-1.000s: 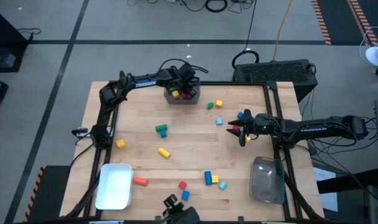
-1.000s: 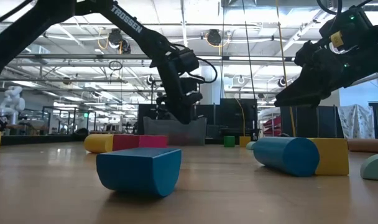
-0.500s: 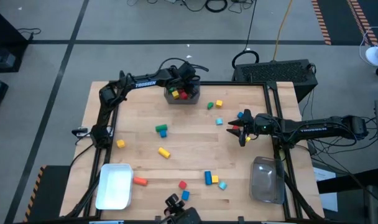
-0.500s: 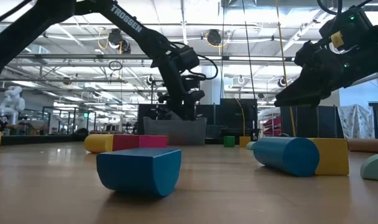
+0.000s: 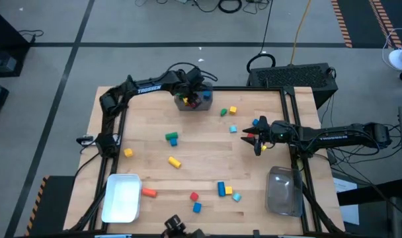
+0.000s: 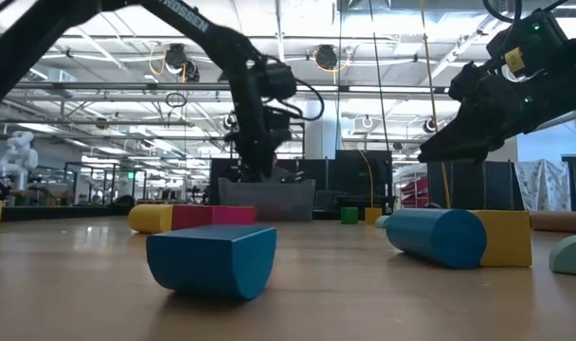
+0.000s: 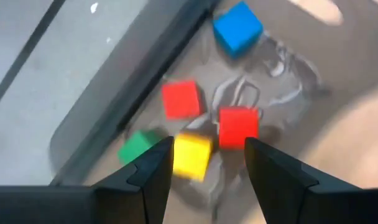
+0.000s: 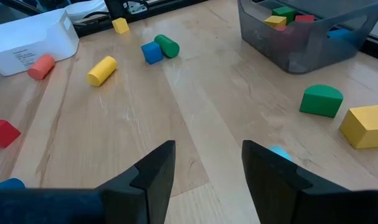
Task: Sort blocks by size
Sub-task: Put the yellow square block into the top black bin
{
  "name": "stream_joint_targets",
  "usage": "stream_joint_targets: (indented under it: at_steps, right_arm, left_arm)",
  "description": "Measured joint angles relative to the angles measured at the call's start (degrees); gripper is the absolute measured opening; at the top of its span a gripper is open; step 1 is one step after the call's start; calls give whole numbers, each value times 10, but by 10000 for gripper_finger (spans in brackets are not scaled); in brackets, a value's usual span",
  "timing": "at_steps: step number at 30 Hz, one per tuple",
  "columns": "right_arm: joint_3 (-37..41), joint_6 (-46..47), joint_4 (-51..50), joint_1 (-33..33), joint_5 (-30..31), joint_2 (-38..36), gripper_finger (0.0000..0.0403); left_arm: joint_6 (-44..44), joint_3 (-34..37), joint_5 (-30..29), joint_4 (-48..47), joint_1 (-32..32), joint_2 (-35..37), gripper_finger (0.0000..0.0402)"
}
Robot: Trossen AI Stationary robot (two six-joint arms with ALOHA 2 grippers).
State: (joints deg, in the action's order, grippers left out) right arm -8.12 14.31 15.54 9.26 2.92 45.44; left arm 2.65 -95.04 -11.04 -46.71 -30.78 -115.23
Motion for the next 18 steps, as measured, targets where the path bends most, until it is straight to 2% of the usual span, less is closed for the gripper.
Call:
stream_joint_targets:
  at_steps: [7, 13, 18]
  right_arm:
    - [0, -9, 0, 0, 0, 0, 176]
    - [0, -20, -6, 0, 0, 0, 176]
    - [0, -20, -8, 0, 0, 0, 176]
  left_arm:
    - [0, 3, -29, -156, 56, 59, 198]
    - [37, 56, -29, -167, 110, 134, 198]
    - [85, 129, -29, -169, 144, 211, 198]
